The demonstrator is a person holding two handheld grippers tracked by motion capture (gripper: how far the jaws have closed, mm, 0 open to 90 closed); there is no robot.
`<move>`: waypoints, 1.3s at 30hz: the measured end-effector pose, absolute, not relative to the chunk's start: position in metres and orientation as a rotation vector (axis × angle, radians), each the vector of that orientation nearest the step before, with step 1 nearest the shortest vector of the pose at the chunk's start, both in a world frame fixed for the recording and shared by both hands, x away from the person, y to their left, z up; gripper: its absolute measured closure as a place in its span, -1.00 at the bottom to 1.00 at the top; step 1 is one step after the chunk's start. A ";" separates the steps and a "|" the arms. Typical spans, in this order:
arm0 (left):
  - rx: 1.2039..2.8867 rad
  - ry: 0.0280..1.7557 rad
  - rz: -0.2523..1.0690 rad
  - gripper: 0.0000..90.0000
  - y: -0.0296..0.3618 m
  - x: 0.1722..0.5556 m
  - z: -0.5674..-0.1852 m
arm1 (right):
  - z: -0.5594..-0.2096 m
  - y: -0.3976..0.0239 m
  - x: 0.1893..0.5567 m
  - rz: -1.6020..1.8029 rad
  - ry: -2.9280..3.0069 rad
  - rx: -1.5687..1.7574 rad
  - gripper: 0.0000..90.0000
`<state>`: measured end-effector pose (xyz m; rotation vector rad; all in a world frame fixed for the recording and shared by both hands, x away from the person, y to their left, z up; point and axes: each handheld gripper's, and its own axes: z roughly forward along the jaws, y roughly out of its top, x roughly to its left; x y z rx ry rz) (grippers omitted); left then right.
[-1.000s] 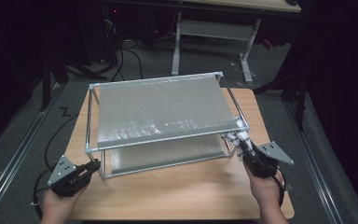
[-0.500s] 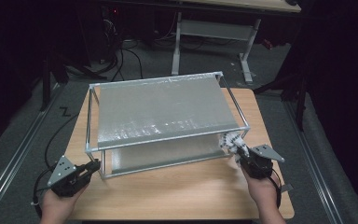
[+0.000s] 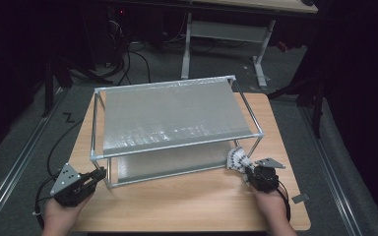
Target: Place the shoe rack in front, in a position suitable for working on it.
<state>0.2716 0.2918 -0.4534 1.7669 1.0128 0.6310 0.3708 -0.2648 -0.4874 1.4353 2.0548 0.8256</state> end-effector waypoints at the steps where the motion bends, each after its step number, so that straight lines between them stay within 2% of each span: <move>1: 1.766 1.013 0.631 0.80 0.292 0.272 -0.453 | -0.487 -0.265 0.371 0.830 2.053 1.439 0.67; 10: 1.766 1.015 0.637 0.80 0.291 0.271 -0.453 | -0.472 -0.268 0.366 0.887 1.992 1.414 0.67; 27: 1.771 1.004 0.643 0.80 0.289 0.272 -0.454 | -0.400 -0.268 0.346 1.068 1.729 1.240 0.67; 32: 1.774 0.995 0.639 0.80 0.290 0.273 -0.454 | -0.403 -0.266 0.347 1.047 1.743 1.237 0.67; 39: 1.778 0.990 0.639 0.80 0.289 0.273 -0.454 | -0.429 -0.265 0.357 0.965 1.827 1.297 0.67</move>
